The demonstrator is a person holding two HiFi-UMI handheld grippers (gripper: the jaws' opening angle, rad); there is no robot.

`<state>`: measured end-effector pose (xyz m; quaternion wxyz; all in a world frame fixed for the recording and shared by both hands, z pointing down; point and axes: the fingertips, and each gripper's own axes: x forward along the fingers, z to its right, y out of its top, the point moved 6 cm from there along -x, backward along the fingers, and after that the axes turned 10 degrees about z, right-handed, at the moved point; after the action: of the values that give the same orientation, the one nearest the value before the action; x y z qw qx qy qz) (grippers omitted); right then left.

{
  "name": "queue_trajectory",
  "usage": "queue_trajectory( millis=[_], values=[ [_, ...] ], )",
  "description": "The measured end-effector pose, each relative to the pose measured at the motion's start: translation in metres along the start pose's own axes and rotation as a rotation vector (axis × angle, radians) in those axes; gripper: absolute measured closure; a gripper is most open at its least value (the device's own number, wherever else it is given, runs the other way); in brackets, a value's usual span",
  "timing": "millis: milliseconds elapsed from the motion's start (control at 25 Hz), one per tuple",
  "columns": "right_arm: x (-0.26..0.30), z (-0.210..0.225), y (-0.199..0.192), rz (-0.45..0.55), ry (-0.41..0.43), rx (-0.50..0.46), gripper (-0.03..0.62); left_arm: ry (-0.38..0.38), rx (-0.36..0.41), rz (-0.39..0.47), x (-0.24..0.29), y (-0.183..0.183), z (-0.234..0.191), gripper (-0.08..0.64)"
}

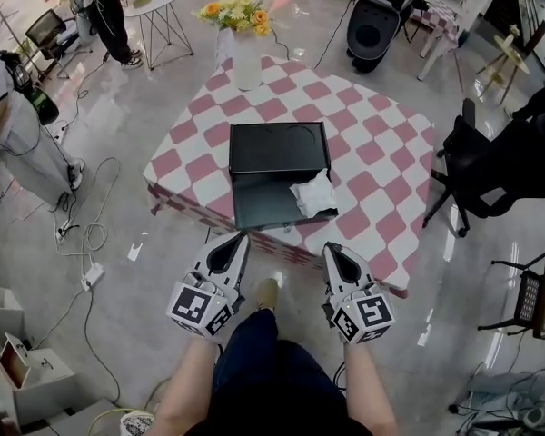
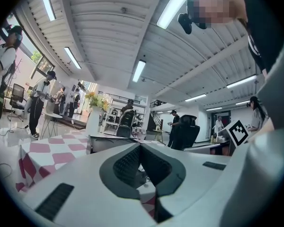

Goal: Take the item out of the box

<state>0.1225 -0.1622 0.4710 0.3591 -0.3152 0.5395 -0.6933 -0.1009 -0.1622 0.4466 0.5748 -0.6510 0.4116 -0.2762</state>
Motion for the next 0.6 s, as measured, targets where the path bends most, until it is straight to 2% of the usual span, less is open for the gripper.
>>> queue_trajectory(
  millis=[560, 600],
  values=[
    [0.035, 0.049, 0.004, -0.057, -0.102, 0.000, 0.575, -0.070, -0.048, -0.043, 0.069, -0.019, -0.017, 0.560],
    [0.037, 0.053, 0.004, -0.061, -0.110, 0.003, 0.550, -0.075, -0.051, -0.046, 0.074, -0.019, -0.018, 0.560]
  ],
)
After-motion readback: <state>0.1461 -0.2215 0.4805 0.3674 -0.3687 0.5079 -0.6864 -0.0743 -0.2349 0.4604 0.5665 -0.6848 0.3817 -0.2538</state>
